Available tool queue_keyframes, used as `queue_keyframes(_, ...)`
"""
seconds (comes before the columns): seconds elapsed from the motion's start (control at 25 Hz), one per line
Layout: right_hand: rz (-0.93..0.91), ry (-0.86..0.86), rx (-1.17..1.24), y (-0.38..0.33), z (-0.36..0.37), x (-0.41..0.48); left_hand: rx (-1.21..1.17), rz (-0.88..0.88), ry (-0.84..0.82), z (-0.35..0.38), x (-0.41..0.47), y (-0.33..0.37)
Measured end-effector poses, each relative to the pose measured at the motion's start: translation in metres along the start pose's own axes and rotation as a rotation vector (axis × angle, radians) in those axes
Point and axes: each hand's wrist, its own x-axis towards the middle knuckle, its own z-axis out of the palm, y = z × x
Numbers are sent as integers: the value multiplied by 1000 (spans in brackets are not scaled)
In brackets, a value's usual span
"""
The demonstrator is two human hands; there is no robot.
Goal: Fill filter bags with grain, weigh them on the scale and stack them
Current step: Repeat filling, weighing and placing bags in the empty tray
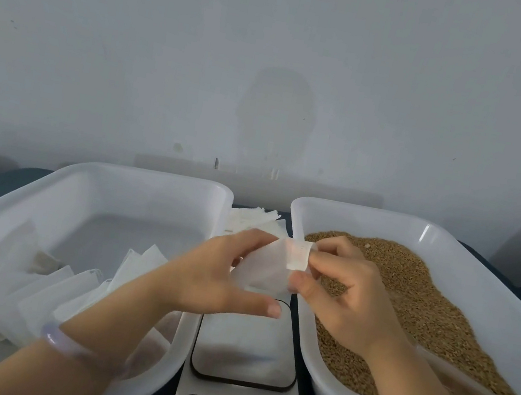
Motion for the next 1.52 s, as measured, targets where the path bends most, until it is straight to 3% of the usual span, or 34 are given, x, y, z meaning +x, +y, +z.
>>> queue_keyframes(0.08,-5,34,38,0,-1,1,142,-8,18,2,1,-1)
queue_keyframes(0.24,-26,125,67,0,0,2,56,-31,-10,-5,-4,2)
queue_keyframes(0.44,-16,180,72,1,-1,1,148,-74,-5,-7,-3,-3)
queue_keyframes(0.6,-113,83,-7,-1,0,1,0,105,110,-7,-4,5)
queue_keyframes(0.84,-275,6,-142,-5,8,-1,-392,60,-117,1,2,17)
queue_keyframes(1.12,-154,-43,155,-3,6,-1,-171,-140,-198,14,8,14)
queue_keyframes(1.52,-211,-71,71,-9,7,-1,-36,-160,-154,14,9,13)
